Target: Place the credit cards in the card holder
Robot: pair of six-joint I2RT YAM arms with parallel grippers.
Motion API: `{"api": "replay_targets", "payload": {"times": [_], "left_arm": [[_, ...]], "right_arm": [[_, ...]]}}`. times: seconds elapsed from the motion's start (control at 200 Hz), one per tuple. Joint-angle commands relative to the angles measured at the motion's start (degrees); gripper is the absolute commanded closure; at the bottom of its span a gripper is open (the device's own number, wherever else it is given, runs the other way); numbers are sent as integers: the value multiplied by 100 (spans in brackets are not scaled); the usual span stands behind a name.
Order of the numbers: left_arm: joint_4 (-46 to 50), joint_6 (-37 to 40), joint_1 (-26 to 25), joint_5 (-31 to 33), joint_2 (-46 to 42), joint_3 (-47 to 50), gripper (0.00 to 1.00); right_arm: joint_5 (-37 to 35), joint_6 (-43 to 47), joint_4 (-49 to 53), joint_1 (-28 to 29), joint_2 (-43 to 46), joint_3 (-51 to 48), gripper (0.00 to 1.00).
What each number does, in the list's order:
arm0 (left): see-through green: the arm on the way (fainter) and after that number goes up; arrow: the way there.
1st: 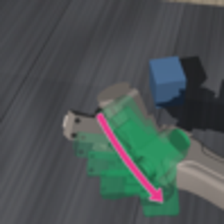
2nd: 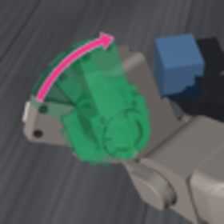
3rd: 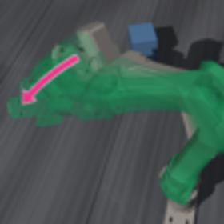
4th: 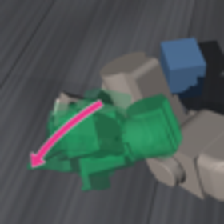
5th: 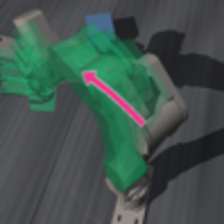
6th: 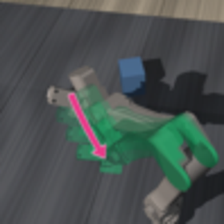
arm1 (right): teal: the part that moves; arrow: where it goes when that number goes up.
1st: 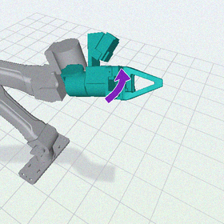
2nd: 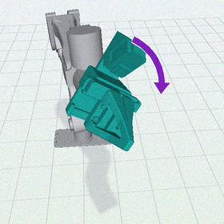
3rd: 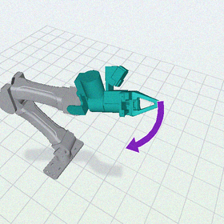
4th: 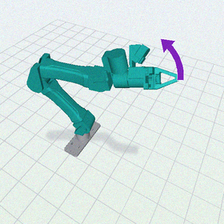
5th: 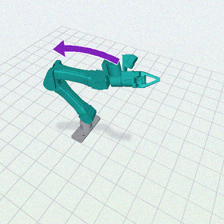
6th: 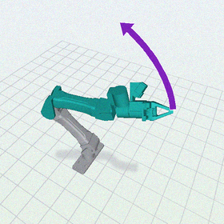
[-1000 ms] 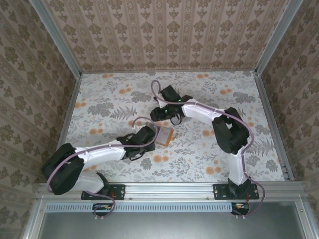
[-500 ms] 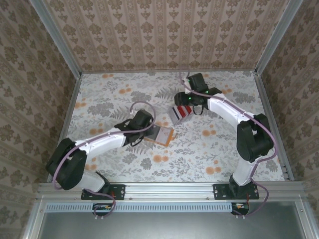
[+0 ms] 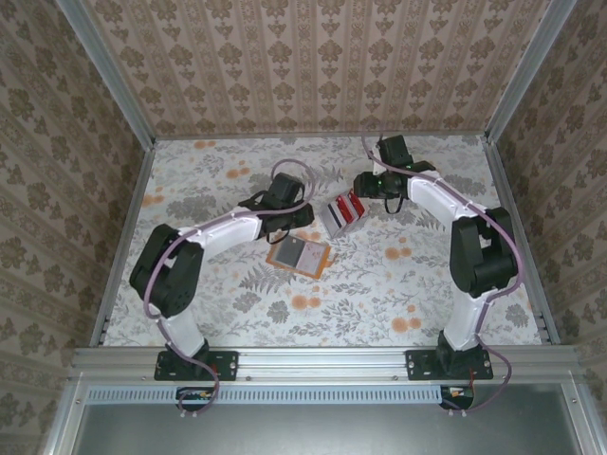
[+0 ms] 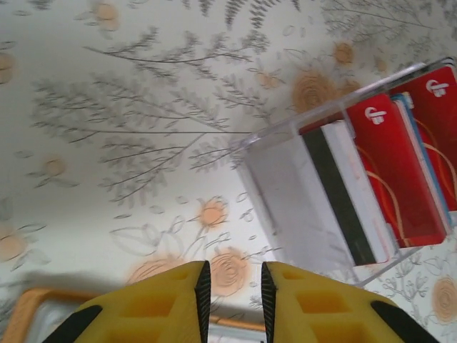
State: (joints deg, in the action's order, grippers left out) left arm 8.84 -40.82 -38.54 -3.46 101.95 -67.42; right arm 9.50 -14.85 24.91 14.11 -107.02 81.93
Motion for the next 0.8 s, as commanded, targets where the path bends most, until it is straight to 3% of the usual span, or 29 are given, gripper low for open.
{"api": "replay_targets", "payload": {"times": [0.0, 0.405, 0.795], "left_arm": [[-26, 211, -4, -568, 318, -454, 71], [56, 184, -30, -1157, 1179, -1113, 66], [-68, 111, -49, -1244, 1504, -1214, 66]], "right_arm": [[240, 106, 269, -31, -247, 298, 50], [724, 224, 698, -16, -639, 688, 50], [1072, 335, 1063, 102, -764, 920, 50]]}}
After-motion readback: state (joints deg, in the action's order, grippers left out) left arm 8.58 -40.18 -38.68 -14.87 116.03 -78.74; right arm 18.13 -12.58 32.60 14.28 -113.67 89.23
